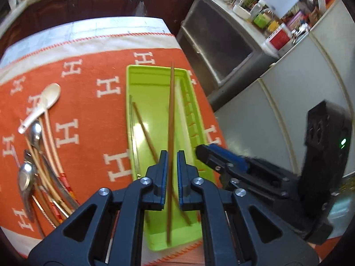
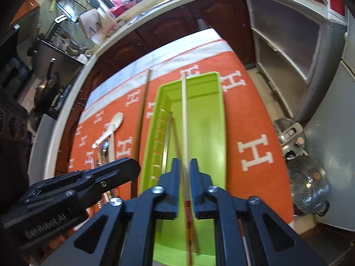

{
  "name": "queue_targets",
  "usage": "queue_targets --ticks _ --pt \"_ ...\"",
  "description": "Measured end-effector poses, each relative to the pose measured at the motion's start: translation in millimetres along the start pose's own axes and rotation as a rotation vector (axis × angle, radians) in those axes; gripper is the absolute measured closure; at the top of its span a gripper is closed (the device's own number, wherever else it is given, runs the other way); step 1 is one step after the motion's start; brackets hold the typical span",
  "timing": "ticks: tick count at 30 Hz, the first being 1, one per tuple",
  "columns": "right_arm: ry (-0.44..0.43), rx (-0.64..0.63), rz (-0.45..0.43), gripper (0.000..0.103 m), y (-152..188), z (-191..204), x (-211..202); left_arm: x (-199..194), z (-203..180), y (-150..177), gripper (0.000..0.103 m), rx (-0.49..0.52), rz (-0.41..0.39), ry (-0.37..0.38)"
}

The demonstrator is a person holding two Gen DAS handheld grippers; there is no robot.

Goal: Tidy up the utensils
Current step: 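Lower both chopsticks into the green tray and open both tools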

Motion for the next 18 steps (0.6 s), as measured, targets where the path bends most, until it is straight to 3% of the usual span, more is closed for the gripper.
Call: queue_targets --ticks 2,3,6,8,11,18 --pt "0.021 0.006 -0.010 0.068 3 -6 1 -1 2 2 0.099 0.028 -0.019 -0.039" --pt "0.029 0.009 -0.018 0.066 4 -8 1 -3 4 3 0.099 0.040 -0.032 -0.059" --pt "0.051 0.007 -0.026 0.065 8 -12 2 -11 14 6 0.092 0.061 -0.068 -0.124" --pt "0.060 0.005 -0.024 0.065 10 -11 4 -18 21 9 0.077 0.063 -0.088 -0.153" --pt "0.073 -0.001 -0.016 0.064 17 -6 7 -30 36 15 0.064 0.063 -0.127 -0.202" --pt "0.097 -0.016 0.007 0.064 33 5 14 -45 61 37 0.062 0.069 -0.147 -0.275"
Point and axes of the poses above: each gripper's, at about its wrist camera, not at the fingertips, and x roughly the way its jaws point, z to its left, y to its underside, the point moved 7 cm from there along x, roughly the way its jaws point, and after that the axes turned 1 degree about -y, right-handed, at the moved point
